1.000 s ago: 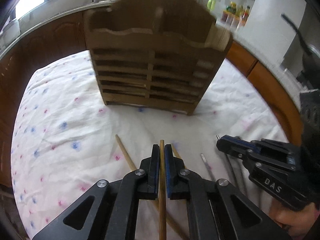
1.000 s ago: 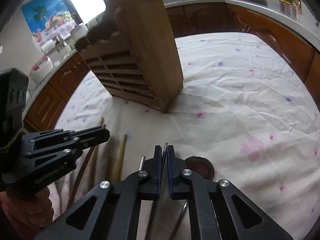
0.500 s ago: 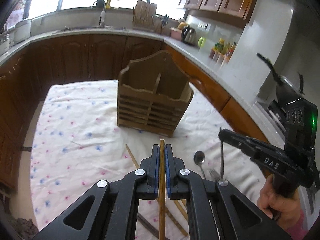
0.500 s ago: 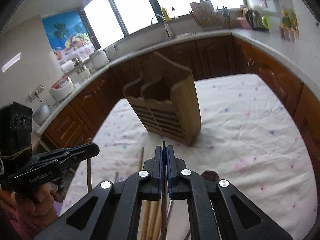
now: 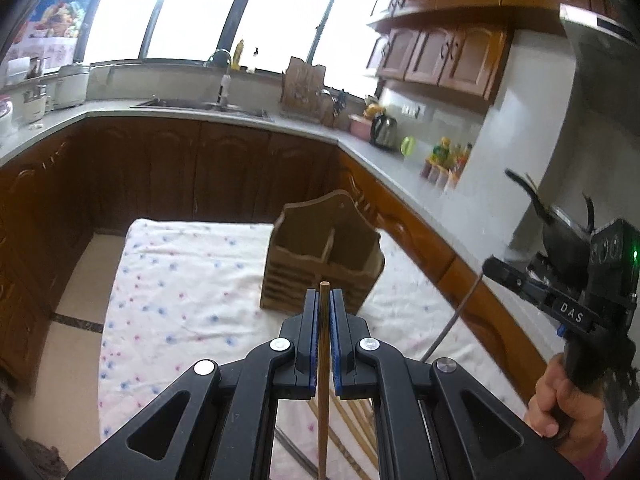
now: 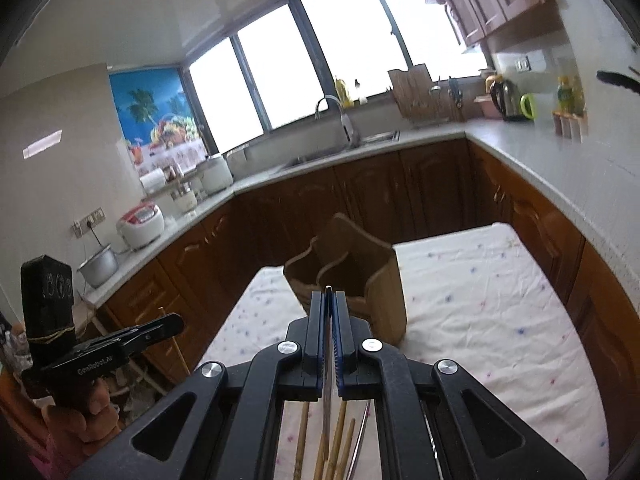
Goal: Organize utensils
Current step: 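Lift the bamboo chopstick with the left gripper while the right gripper lifts the knife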
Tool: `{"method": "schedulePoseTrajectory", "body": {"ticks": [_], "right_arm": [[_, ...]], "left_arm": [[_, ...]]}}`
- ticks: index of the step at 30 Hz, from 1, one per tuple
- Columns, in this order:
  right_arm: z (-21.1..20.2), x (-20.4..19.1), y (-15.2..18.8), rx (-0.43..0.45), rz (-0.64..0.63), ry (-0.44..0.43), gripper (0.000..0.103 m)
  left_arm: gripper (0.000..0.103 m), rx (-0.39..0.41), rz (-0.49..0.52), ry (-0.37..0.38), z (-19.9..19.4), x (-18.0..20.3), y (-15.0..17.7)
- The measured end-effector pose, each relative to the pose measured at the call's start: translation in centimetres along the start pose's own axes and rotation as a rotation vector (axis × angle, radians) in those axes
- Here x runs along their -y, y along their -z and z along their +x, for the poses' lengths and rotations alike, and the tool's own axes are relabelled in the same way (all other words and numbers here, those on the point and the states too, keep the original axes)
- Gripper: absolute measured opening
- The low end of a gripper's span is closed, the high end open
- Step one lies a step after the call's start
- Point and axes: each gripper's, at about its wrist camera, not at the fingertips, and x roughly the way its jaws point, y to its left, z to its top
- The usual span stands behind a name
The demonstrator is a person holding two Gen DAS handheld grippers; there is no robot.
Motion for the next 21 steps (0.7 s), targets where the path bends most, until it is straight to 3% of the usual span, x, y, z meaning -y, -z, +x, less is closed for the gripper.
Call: {"method": "schedulePoseTrajectory", "body": {"ticks": [21], "right_arm": [[-1.1, 0.4, -3.6, 0.157, 0.016, 0.014, 0.004]], "left_arm": [[0.003, 0.205, -0.044, -0.005, -1.4, -0.9, -1.5]]}}
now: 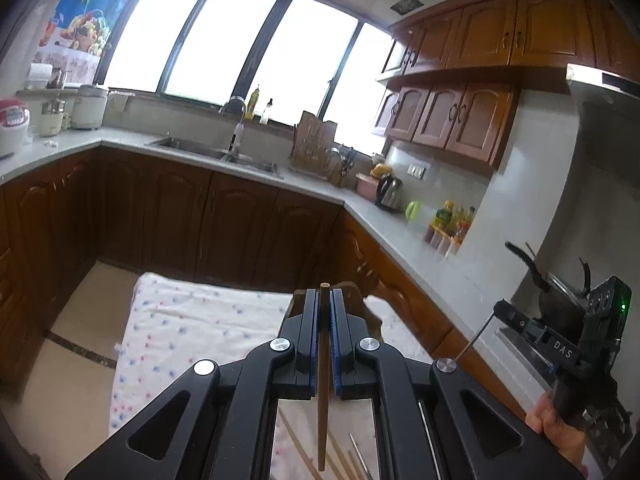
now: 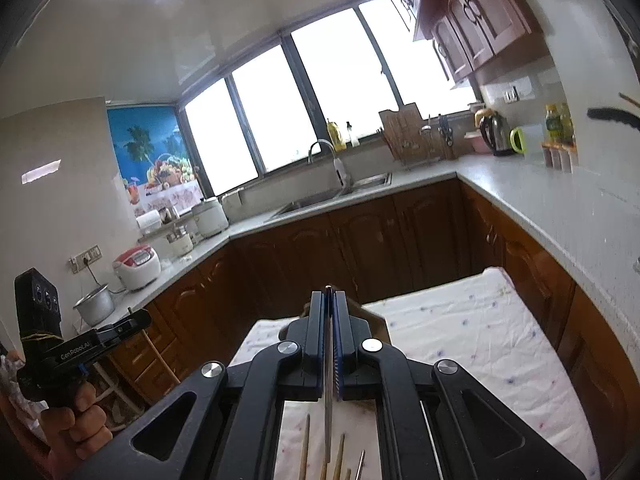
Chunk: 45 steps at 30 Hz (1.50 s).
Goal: Organize utensils
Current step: 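Lift the bamboo chopstick with the left gripper while the right gripper lifts the knife, then drop the chopstick and knife into the wooden holder, opening both grippers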
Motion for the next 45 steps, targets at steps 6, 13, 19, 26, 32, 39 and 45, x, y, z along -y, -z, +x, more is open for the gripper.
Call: {"method": "schedulePoseTrajectory", "body": {"ticks": [6, 13, 19, 26, 32, 39, 45], "right_arm": [[0.5, 0.1, -2.4, 0.082, 0.018, -0.002, 0.004], [2.2, -0.1, -5.2, 0.145, 0.009, 0.009, 0.004], [4.6, -0.2, -5.9, 0.173, -0.032, 0.053, 0.004], [8.6, 1.4, -3.2, 0.163, -0.019, 0.081, 0.004], [10.9, 3.6, -0.3, 0.157, 0.042, 0.092, 0.004], [12.4, 5.0, 1.4, 0.130, 0.079, 0.102, 0.004], [12.7, 5.9, 2.1, 0.111, 0.107, 0.107, 0.004]], "left_arm": [[0.003, 0.076, -0.021, -0.006, 1.1, -0.5, -0.8], [0.003, 0.196, -0.024, -0.009, 3.7, -0.9, -2.1], [0.003, 0.261, -0.009, -0.035, 7.7, -0.9, -1.3], [0.003, 0.257, -0.039, -0.061, 14.9, -1.7, 1.8], [0.003, 0.212, -0.068, -0.094, 21.5, -3.0, 6.4], [0.003, 0.159, -0.062, -0.107, 26.5, -2.7, 8.1], [0.004, 0.130, -0.052, -0.104, 26.2, -3.0, 6.3]]}}
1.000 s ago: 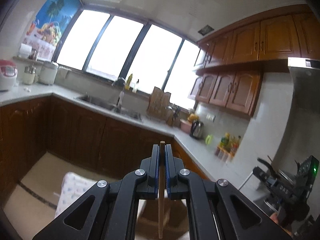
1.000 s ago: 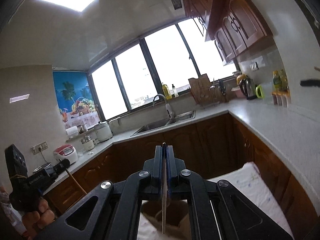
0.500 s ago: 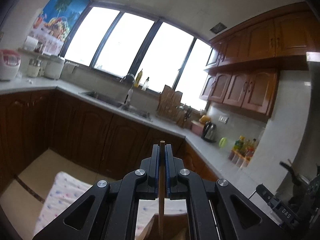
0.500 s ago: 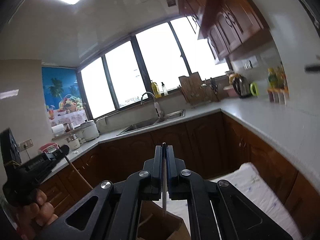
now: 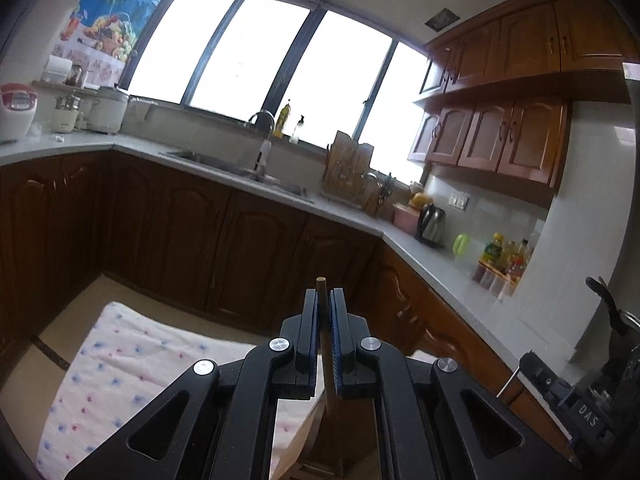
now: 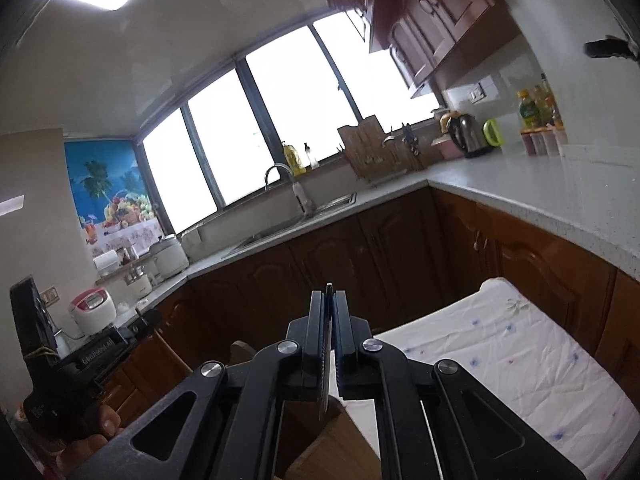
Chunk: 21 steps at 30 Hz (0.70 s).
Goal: Organize utensils
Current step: 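Drop the chopstick and knife into the wooden holder, opening both grippers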
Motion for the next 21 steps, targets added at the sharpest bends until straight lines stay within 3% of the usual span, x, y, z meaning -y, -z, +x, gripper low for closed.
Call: {"method": "schedulePoseTrajectory", "body": {"ticks": [9, 10, 12, 16, 17, 19, 21], "right_arm": [[0.4, 0.0, -0.4, -0.028, 0.009, -0.001, 0.004], [0.5, 0.1, -0.5, -0.035, 0.009, 0.000, 0.005], [0.7, 0.2, -0.5, -0.057, 0.013, -0.001, 0.009], [0.5, 0.3, -0.5, -0.078, 0.022, -0.001, 0.010], [0.3, 0.4, -0.5, -0.081, 0.028, 0.000, 0.014], [-0.1, 0.7, -0.5, -0.082, 0.043, 0.001, 0.031], [-0.8, 1.0, -0.6, -0.071, 0.061, -0.009, 0.070]], "left_arm": [[0.006, -0.040, 0.006, -0.002, -0.9, -0.8, -2.4], [0.008, -0.046, 0.007, -0.004, -0.8, -0.8, -2.6], [0.026, -0.057, 0.005, -0.005, -0.8, -1.0, -2.8], [0.033, -0.054, 0.001, -0.011, -1.4, -1.3, -3.0], [0.037, -0.060, -0.003, -0.010, -1.4, -1.4, -3.1], [0.048, -0.071, -0.013, -0.022, -1.7, -1.6, -3.3], [0.071, -0.076, -0.019, -0.034, -2.4, -1.7, -3.4]]}}
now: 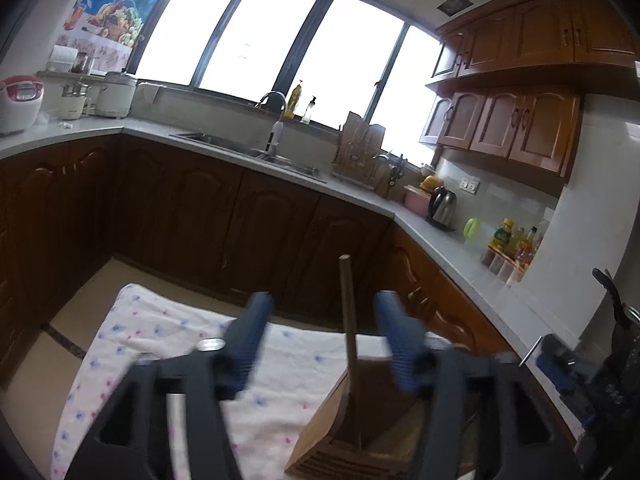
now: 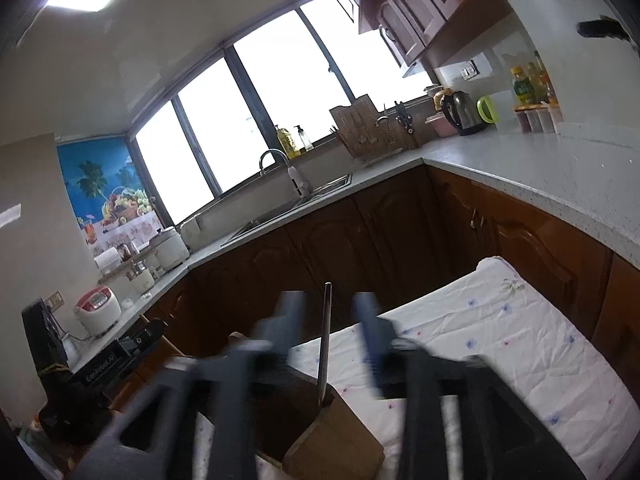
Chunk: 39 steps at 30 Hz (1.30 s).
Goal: Organize utensils
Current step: 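Drop the chopstick and knife into the wooden holder, opening both grippers, then move both grippers back over the remaining utensils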
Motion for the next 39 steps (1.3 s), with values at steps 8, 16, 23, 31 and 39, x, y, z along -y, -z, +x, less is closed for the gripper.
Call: {"method": "schedulePoseTrajectory", "body": {"ticks": [8, 16, 23, 31, 39], "right_arm": [[-3.3, 0.0, 0.3, 0.000, 0.022, -0.041, 0.089], [-7.2, -1.4, 1.8, -0.050, -0.035, -0.053, 0.091], [-10.0, -2.3, 2.9, -0.089, -0.072, -0.059, 0.092], [-12.0, -2.7, 5.3, -0.146, -0.109, -0.056, 0.092], [-13.1, -2.0, 7.3, -0.184, -0.133, -0.012, 0.092]], "left_arm": [[0.087, -0.069, -0.027, -0.048, -4.6, -0.4, 0.7], [0.088, -0.185, -0.085, -0.071, -9.7, -0.9, 1.7], [0.088, -0.244, -0.093, -0.072, -13.6, -1.0, 2.2], [0.088, -0.291, -0.050, -0.079, -17.3, -0.4, 3.0], [0.087, -0.362, -0.027, -0.076, -18.7, -0.1, 4.0]]}}
